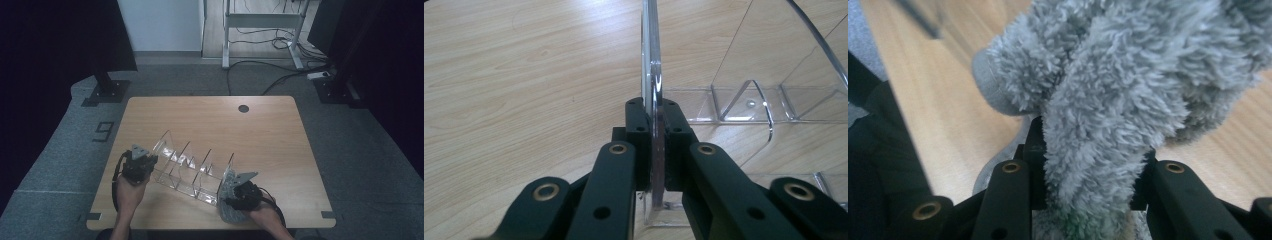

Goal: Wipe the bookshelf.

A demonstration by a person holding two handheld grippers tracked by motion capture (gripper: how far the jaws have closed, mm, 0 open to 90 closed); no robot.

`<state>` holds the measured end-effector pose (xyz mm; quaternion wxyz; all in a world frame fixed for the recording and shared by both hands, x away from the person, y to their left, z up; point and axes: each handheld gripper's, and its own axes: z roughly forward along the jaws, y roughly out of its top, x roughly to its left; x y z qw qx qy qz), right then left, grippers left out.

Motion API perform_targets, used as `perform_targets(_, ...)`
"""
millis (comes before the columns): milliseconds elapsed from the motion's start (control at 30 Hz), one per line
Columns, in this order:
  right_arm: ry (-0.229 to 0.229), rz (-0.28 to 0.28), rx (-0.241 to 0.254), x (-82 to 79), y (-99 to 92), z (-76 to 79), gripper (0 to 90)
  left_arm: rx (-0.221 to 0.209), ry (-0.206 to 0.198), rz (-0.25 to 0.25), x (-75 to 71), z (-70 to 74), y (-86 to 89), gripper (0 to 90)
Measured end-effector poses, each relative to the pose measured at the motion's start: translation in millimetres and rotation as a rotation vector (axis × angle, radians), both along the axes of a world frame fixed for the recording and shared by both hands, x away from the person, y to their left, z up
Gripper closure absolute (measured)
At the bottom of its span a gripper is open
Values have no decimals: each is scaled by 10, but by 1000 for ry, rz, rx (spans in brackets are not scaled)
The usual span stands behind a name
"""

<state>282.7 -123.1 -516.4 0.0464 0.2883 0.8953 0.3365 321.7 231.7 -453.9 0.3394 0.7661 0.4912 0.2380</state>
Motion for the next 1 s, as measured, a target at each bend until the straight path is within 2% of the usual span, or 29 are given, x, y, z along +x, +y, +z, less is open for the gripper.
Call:
perform_targets(267,8,46,5,-174,60,2,644,2,2,0,2,2,-2,854)
perform_targets(433,3,52,1,-177,53,3,647,2,2,-5,4,3,3,853)
perform_targets(733,-13,27,10,-161,-85,115,655,-3,3,-15,8,3,16,853)
perform_targets(1000,-49,-9,18,-97,-242,244,655,-4,4,-21,11,3,22,852)
